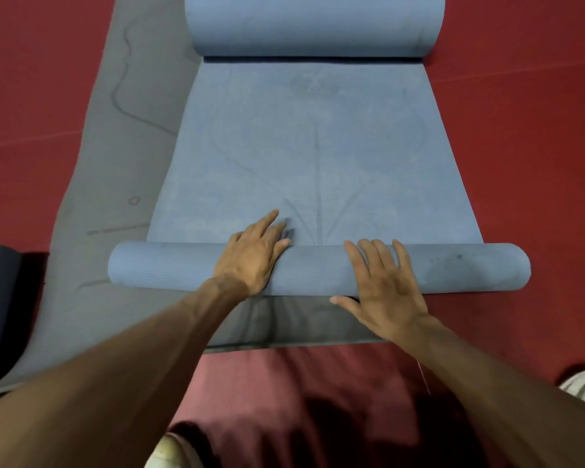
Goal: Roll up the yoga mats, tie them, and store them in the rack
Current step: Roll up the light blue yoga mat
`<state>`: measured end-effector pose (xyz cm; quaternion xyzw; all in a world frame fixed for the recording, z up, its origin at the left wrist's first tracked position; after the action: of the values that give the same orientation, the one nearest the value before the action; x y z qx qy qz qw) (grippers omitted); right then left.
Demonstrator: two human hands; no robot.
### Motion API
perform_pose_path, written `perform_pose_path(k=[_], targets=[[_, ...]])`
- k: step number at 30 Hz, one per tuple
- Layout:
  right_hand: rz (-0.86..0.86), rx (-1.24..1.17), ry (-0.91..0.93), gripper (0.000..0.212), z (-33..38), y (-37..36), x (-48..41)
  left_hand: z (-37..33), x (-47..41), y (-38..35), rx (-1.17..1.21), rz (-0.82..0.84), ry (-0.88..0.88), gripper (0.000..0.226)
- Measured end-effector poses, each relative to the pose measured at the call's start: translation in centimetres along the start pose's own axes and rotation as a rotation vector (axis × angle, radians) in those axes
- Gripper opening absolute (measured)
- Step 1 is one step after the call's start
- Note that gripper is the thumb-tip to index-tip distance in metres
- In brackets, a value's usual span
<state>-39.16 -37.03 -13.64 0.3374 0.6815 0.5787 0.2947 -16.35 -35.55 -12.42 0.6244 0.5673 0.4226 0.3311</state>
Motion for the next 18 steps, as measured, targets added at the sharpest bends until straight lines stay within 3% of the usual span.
perform_pose_path(k=[4,7,9,13,18], targets=[[0.056,0.014,0.043,0.111,-1.2,0.1,-1.7,-0.6,0.1,0.4,0.03,-0.175,0.082,0.041],[0.194,0.003,0.049,0.096,-1.6,0.9,-3.4,-1.2,1.5,0.0,-0.078,-0.28,0.026,0.048],[0.219,-0.013,0.045,0.083,-1.8,1.3,-4.3,-1.3,2.4,-0.3,-0.092,-0.314,-0.024,0.042],[0.259,-0.111,0.02,0.068,-2.3,2.4,-5.0,-1.4,3.7,0.1,-0.11,-0.254,-0.018,0.047],[0.372,-0.252,0.034,0.064,-1.9,3.4,-3.7,-2.2,6.9,0.3,-0.125,-0.151,0.039,0.057]])
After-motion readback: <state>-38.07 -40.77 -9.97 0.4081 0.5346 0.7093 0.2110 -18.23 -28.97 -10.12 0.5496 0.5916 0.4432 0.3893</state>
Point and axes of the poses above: each hand's wrist, its own x-axis away from the middle knuckle, its own y-axis out of the back of the hand, z = x × y, the point moved 2 cm from there along -x, towards the middle knuckle, and after that the axes turned 6 degrees about x, right-handed, at the moved point
